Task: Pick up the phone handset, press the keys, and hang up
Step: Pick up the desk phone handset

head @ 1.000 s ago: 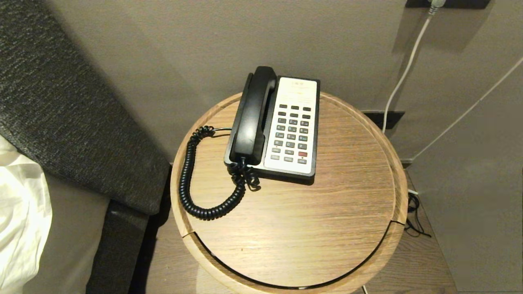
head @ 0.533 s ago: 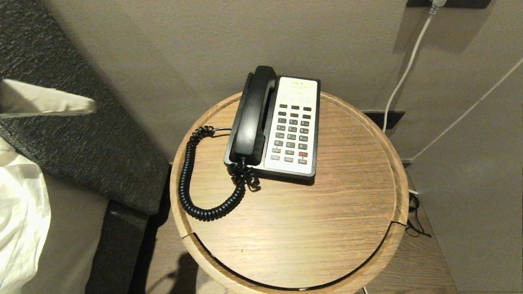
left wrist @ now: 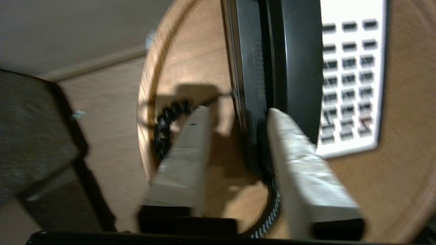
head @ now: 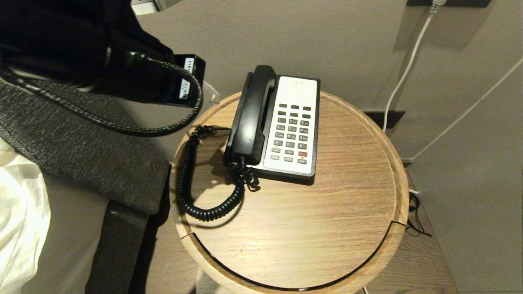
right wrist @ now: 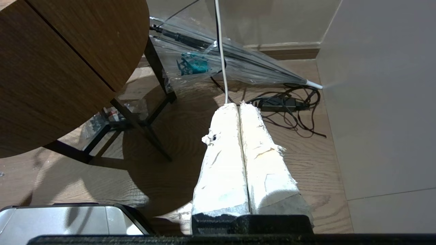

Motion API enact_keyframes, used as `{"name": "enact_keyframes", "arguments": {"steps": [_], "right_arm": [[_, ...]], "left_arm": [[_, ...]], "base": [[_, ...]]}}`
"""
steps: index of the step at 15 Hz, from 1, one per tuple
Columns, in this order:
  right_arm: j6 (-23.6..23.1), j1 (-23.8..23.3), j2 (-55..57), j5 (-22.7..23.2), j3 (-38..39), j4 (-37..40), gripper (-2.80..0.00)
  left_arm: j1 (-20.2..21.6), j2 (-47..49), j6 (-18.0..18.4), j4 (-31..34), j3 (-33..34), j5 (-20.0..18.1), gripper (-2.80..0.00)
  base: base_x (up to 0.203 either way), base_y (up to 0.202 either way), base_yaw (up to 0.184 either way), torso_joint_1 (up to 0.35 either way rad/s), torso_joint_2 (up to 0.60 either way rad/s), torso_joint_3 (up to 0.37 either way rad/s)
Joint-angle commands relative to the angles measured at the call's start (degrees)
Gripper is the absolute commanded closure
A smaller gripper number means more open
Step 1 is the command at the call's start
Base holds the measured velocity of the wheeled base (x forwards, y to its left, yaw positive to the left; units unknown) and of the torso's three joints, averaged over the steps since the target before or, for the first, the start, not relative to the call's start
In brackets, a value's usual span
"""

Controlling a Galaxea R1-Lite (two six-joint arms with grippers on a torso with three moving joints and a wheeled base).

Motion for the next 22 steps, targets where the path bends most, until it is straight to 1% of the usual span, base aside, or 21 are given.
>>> {"name": "enact_keyframes", "arguments": {"steps": [1, 6, 7, 9, 12, 15, 17, 18, 19, 22], "right_arm": [[0.02, 0.04, -0.02, 0.01, 0.01, -0.02, 0.00], [0.02, 0.04, -0.09, 0.01, 0.01, -0.02, 0.00], [0.02, 0.04, -0.02, 0.01, 0.01, -0.02, 0.00], [0.02, 0.04, -0.02, 0.01, 0.01, -0.02, 0.00], [0.02, 0.04, -0.02, 0.01, 0.01, -0.02, 0.00], [0.02, 0.04, -0.02, 0.01, 0.01, -0.02, 0.00], [0.02, 0.04, -0.02, 0.01, 0.01, -0.02, 0.00], [0.02, 0.04, -0.02, 0.01, 0.01, -0.02, 0.00], [0.02, 0.04, -0.02, 0.01, 0.01, -0.02, 0.00], [0.02, 0.04, -0.02, 0.01, 0.01, -0.02, 0.00]], "left_arm": [[-3.75, 3.37, 0.10, 0.00, -1.41, 6.50, -2.80], [-9.06, 5.59, 0.65, -0.07, -1.53, 16.86, -2.80], [-10.10, 6.19, 0.92, -0.87, -1.83, 18.69, -2.80], [-10.55, 6.45, 0.99, -2.96, -1.87, 18.84, -2.80], [-11.42, 7.70, 0.75, -9.28, -1.94, 18.44, -2.80], [-11.47, 8.98, 0.35, -8.73, -1.95, 18.75, -2.80], [-11.48, 9.36, -1.13, -5.97, -1.95, 18.75, -2.80], [-11.38, 9.78, -2.93, -4.79, -1.96, 18.75, -2.80], [-10.82, 10.08, -3.71, -4.64, -1.98, 18.75, -2.80], [-9.41, 10.09, -4.27, -4.54, -1.95, 18.33, -2.80]], "base": [[0.000, 0.000, 0.000, 0.000, 0.00, 0.000], [0.000, 0.000, 0.000, 0.000, 0.00, 0.000], [0.000, 0.000, 0.000, 0.000, 0.00, 0.000], [0.000, 0.000, 0.000, 0.000, 0.00, 0.000], [0.000, 0.000, 0.000, 0.000, 0.00, 0.000], [0.000, 0.000, 0.000, 0.000, 0.00, 0.000], [0.000, 0.000, 0.000, 0.000, 0.00, 0.000], [0.000, 0.000, 0.000, 0.000, 0.00, 0.000], [0.000, 0.000, 0.000, 0.000, 0.00, 0.000], [0.000, 0.000, 0.000, 0.000, 0.00, 0.000]]}}
